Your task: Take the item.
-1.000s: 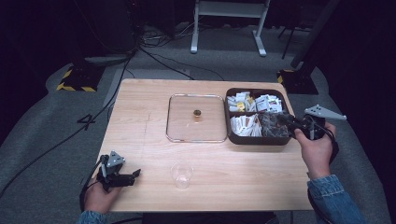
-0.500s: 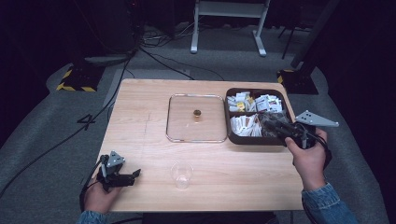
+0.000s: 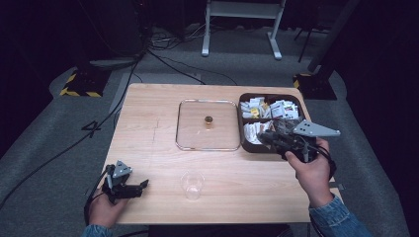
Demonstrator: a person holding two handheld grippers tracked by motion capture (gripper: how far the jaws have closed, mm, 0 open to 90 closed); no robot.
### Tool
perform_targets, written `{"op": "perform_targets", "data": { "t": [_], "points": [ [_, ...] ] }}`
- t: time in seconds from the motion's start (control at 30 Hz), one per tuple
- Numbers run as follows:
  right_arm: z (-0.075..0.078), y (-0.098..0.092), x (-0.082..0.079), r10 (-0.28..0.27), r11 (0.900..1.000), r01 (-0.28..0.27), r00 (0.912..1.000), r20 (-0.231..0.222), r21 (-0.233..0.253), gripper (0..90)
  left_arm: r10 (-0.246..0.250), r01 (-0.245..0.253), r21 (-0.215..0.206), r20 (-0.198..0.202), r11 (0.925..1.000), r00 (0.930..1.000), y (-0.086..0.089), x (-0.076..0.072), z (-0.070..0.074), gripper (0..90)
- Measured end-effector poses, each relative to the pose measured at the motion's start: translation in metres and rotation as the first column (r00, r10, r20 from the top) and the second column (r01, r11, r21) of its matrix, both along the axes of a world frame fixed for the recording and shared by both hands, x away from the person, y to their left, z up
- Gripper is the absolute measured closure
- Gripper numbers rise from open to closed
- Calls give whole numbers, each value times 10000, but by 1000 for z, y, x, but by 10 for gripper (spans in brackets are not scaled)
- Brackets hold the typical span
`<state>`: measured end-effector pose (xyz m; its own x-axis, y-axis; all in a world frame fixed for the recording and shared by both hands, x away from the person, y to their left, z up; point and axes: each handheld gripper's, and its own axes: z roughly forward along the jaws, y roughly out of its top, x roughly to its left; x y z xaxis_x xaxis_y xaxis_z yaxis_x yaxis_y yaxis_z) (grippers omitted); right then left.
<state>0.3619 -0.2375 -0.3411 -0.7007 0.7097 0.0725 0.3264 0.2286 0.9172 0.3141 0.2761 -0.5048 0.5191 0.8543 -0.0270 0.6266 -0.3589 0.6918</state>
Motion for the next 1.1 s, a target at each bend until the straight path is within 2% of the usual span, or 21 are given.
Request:
{"op": "perform_targets", "data": {
  "t": [0.2,0.53,0.8,1.1],
  "points": [
    [-2,24,-1,385,9991,-385,9992,-51,-153,753,-6,6,-6,1,10000,10000,0,0,0,156],
    [-7,64,-13,873,9956,-877,9961,-117,-316,753,-12,12,37,30,10000,10000,-1,4,0,156],
    [-14,95,-24,1414,9890,-1422,9897,-211,-420,752,-9,9,50,29,10000,10000,-1,3,0,157],
    [-23,118,-30,2010,9781,-2028,9787,-412,-459,753,-44,44,28,5,10000,10000,0,1,0,157]
  ]
}}
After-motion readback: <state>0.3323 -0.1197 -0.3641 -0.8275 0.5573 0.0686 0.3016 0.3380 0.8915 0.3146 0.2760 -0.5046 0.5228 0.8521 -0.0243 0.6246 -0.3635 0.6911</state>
